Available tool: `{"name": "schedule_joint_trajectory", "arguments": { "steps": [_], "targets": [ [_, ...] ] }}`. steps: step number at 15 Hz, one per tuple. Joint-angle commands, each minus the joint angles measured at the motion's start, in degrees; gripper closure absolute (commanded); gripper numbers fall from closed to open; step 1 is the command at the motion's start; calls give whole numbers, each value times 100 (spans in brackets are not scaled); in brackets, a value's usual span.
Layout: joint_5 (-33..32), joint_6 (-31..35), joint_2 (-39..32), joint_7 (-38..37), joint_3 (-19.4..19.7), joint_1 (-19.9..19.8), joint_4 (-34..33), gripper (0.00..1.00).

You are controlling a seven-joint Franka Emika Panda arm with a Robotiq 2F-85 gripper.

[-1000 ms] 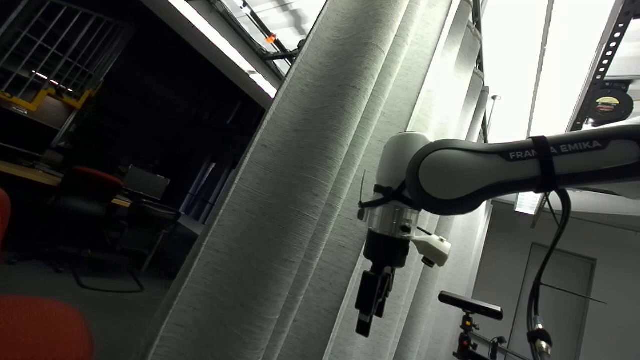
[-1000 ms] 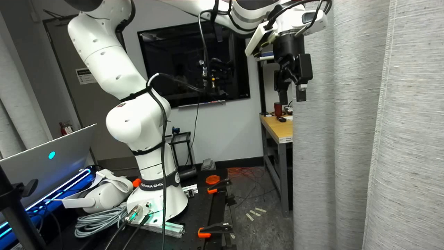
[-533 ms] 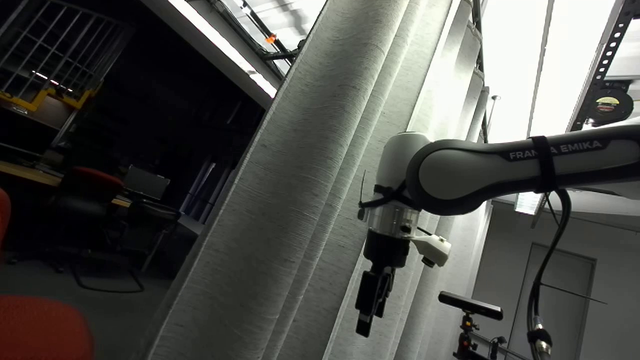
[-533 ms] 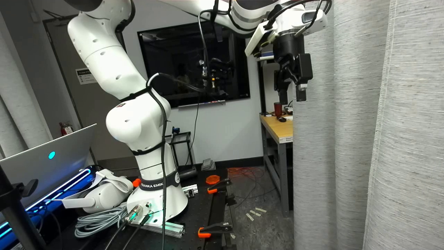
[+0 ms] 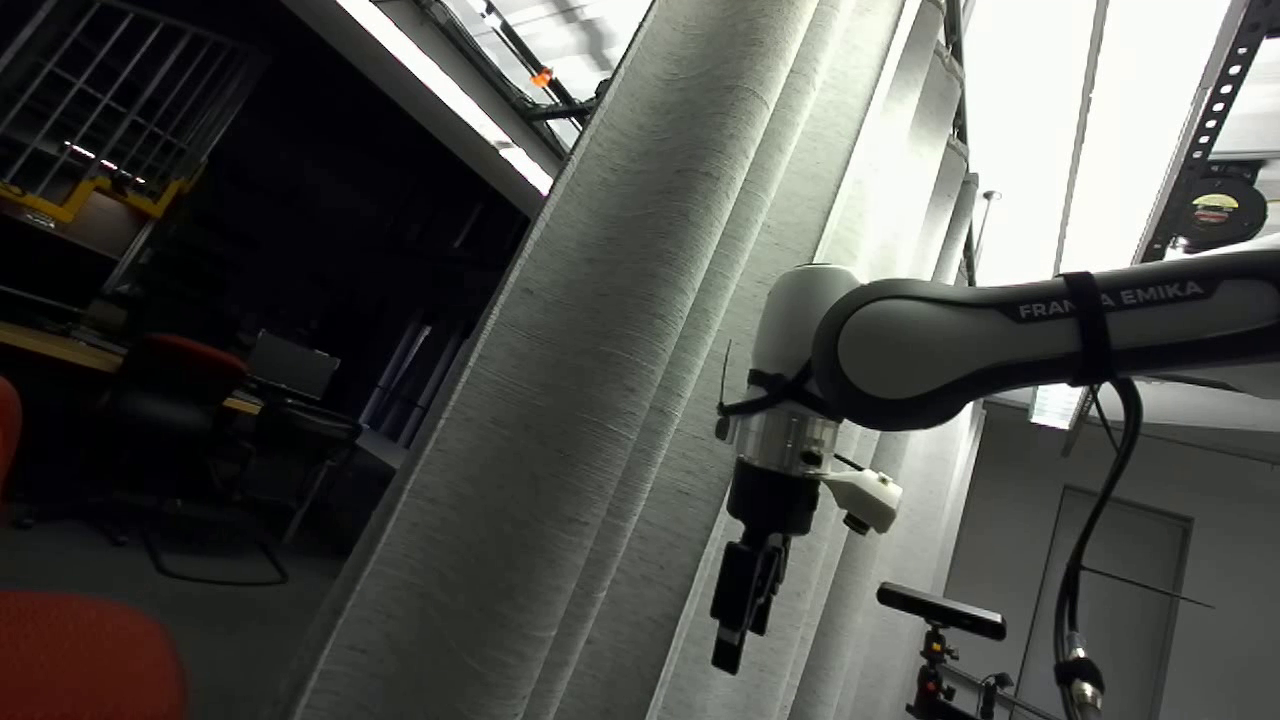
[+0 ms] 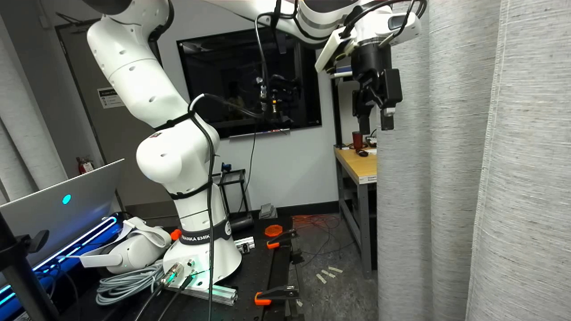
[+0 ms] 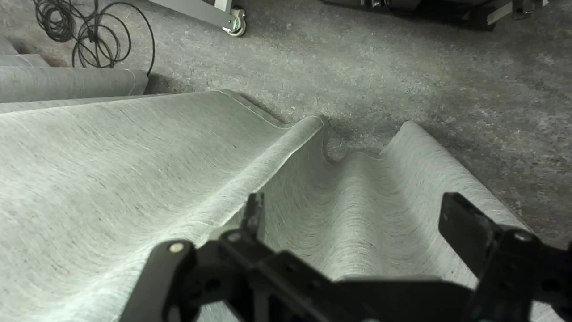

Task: Open the curtains

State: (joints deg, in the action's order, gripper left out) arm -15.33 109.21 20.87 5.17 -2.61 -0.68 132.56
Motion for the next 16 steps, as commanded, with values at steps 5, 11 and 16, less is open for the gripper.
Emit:
{"name": "schedule_joint_trajectory", "arguments": {
  "steps": [5, 11, 16],
  "targets": [
    [319, 323, 219, 321, 75, 320, 141, 0],
    [1032, 429, 534, 923, 91, 748, 254, 0],
    [1289, 626, 850, 1430, 20, 1055, 332, 0]
  ]
}}
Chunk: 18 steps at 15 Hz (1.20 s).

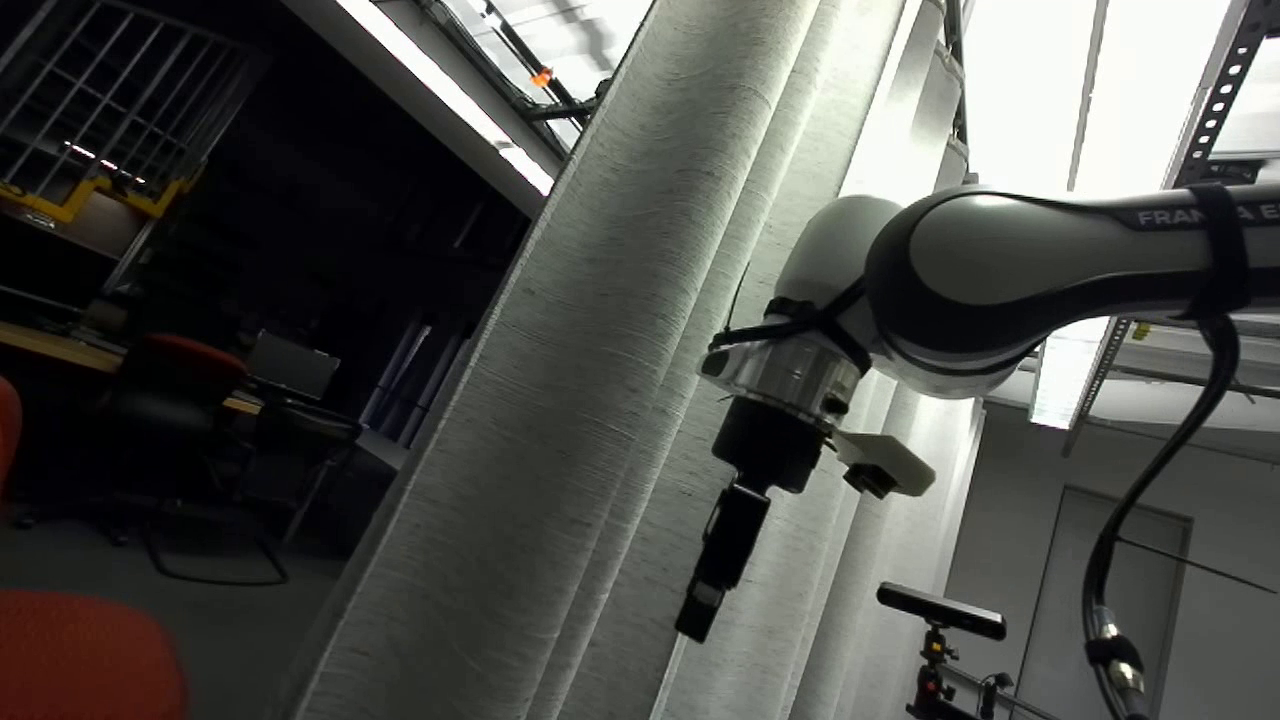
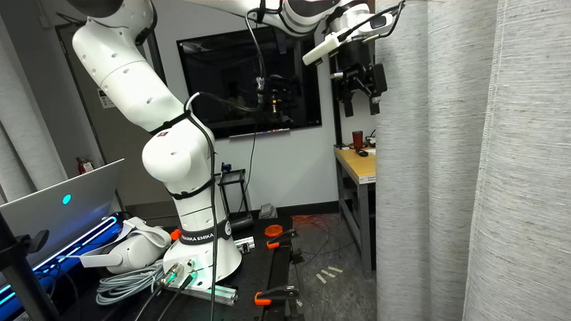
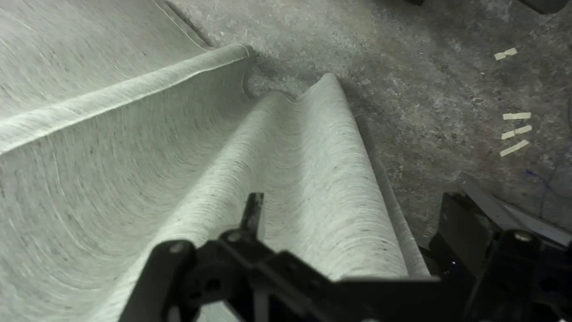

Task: Open the curtains

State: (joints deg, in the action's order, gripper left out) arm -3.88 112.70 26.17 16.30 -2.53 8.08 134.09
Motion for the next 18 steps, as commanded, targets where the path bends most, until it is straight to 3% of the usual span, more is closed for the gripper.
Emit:
{"name": "schedule_joint_trajectory", "arguments": {
  "steps": [1, 10, 18],
  "targets": [
    [118, 417, 372, 292, -27, 218, 173, 0],
    [336, 1968, 614, -420, -265, 475, 133, 0],
    [-47, 4116, 766, -1942, -901, 48, 220, 0]
  ]
}}
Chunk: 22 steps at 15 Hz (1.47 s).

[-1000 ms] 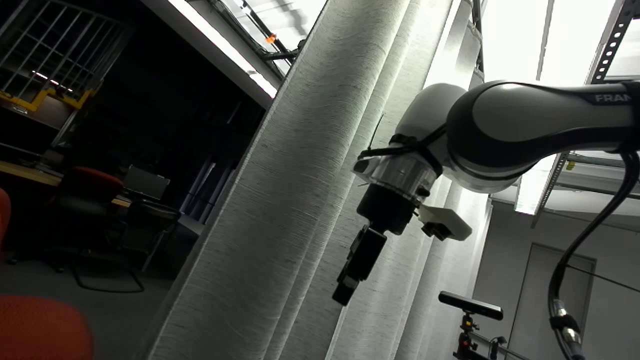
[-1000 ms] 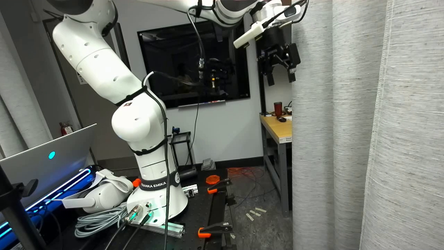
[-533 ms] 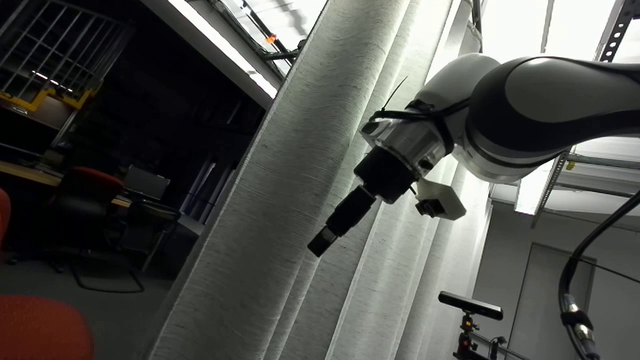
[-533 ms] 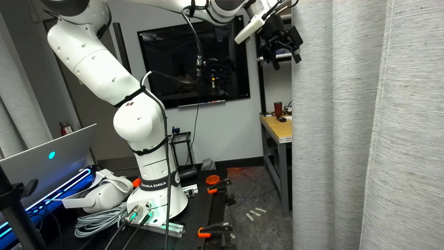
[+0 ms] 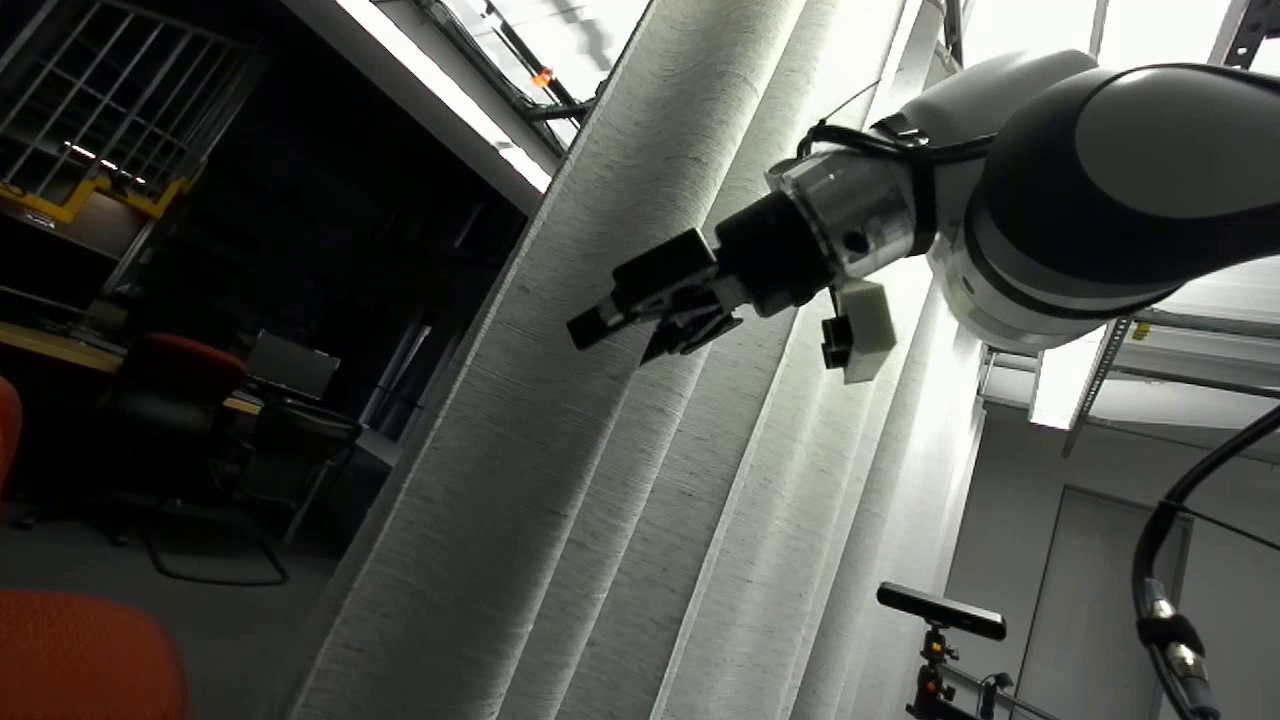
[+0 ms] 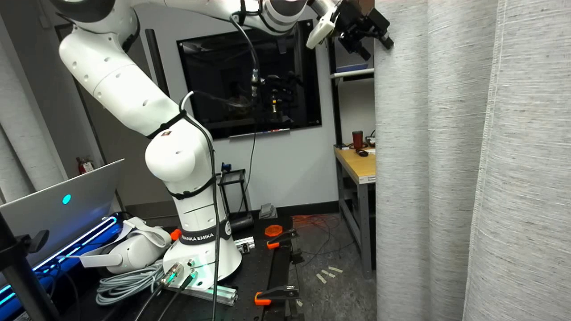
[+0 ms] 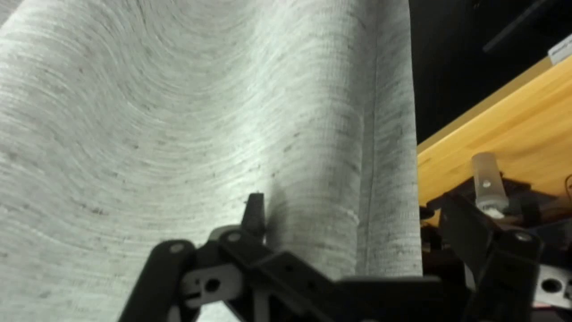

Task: Open the curtains

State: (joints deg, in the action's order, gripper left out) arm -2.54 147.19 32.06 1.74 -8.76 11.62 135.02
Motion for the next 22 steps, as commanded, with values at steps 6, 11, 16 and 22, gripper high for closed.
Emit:
{"name": "schedule_joint_trajectory", "arguments": {
  "steps": [6, 11, 16, 22],
  "targets": [
    [-530, 1620, 140, -1061, -655, -942, 93, 0],
    [-685, 2062, 71, -1498, -1091, -1496, -15, 0],
    [-806, 2440, 116, -1857, -1656, -2099, -145, 0],
    [-802, 2695, 151, -2055, -2240, -2913, -369, 5]
  ]
}}
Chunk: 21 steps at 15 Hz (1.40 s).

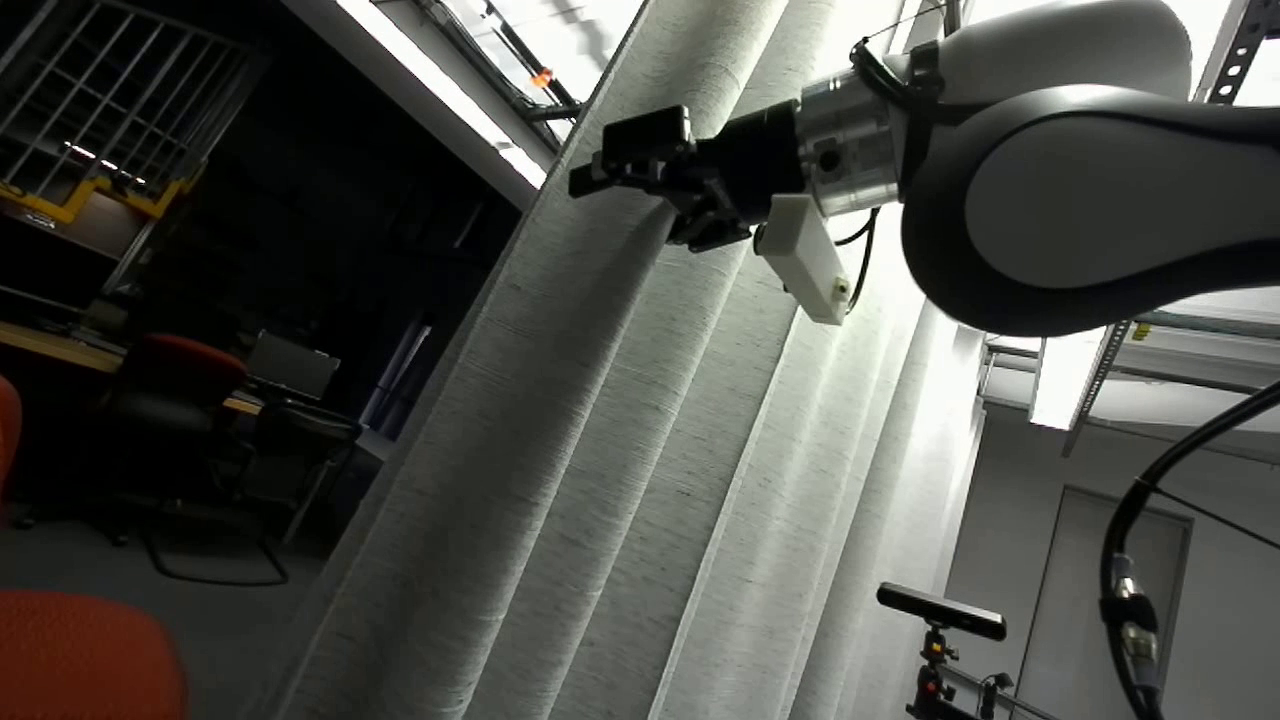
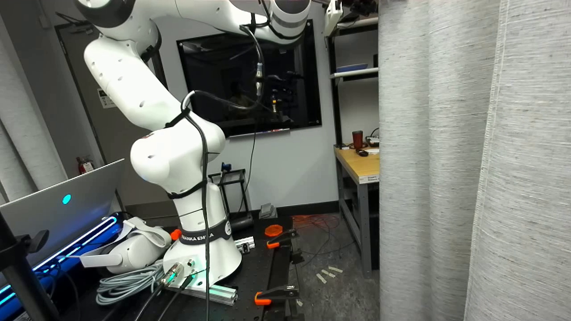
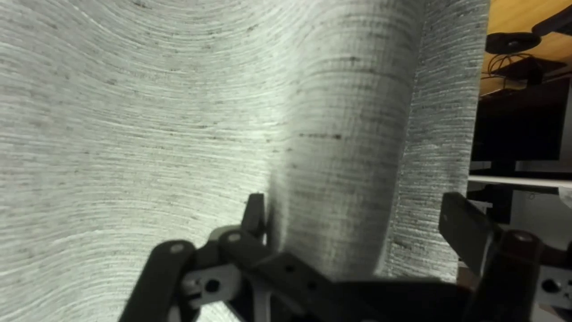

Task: Open the curtains

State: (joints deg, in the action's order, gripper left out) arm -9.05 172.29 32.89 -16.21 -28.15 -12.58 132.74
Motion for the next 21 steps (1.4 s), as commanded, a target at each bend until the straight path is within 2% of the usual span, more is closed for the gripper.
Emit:
{"name": "schedule_joint_trajectory", "arguments": {
  "steps": [1, 2, 3, 5, 11, 12, 16, 18, 21],
  "targets": [
    [-140, 200, 74, -259, -371, -622, -190, 8],
    [-126, 219, 75, -260, -431, -731, -228, 15],
    [-120, 239, 69, -243, -485, -833, -271, 32],
    [-125, 263, 54, -195, -586, -1019, -327, 49],
    [-120, 125, -95, -69, -741, -1358, -449, 94],
    [-128, 101, -127, -62, -763, -1438, -470, 99],
    [-177, 70, -233, -86, -902, -1930, -579, 100],
    [-232, 60, -311, -111, -999, -2322, -666, 100],
    [-340, -15, -530, -136, -1164, -3127, -880, 100]
  ]
}}
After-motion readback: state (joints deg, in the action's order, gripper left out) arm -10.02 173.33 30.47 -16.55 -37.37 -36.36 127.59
